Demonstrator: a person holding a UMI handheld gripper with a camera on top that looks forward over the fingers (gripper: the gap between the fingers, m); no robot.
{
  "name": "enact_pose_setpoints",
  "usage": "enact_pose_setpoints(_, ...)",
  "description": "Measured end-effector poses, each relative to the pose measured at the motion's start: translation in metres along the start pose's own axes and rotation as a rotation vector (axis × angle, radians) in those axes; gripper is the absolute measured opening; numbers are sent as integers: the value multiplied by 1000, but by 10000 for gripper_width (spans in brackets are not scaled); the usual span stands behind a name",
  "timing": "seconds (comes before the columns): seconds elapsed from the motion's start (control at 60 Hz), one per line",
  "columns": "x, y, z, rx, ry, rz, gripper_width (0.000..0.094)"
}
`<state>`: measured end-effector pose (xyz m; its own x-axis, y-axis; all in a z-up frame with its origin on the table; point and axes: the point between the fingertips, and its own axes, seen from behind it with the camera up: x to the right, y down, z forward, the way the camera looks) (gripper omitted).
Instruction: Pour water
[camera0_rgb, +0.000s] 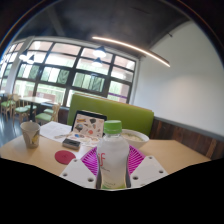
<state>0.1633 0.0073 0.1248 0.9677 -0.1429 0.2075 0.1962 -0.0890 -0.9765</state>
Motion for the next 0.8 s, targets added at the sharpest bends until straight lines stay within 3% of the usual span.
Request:
enact_pose_setpoints(0.15, -86, -68, 18, 56, -43, -433, 325)
enact_pose_setpoints(0.25, -150, -88, 40, 89, -2, -883, 324)
enact_pose_setpoints(0.55, -259, -110, 66, 276, 110, -1956, 324)
enact_pose_setpoints(0.75, -272, -108, 82, 328, 99, -2191, 325)
enact_pose_setpoints(0.783, -278, -107, 51, 336, 121, -2208, 326)
enact_pose_setpoints(0.8, -275, -108, 79, 343, 106, -2210, 326)
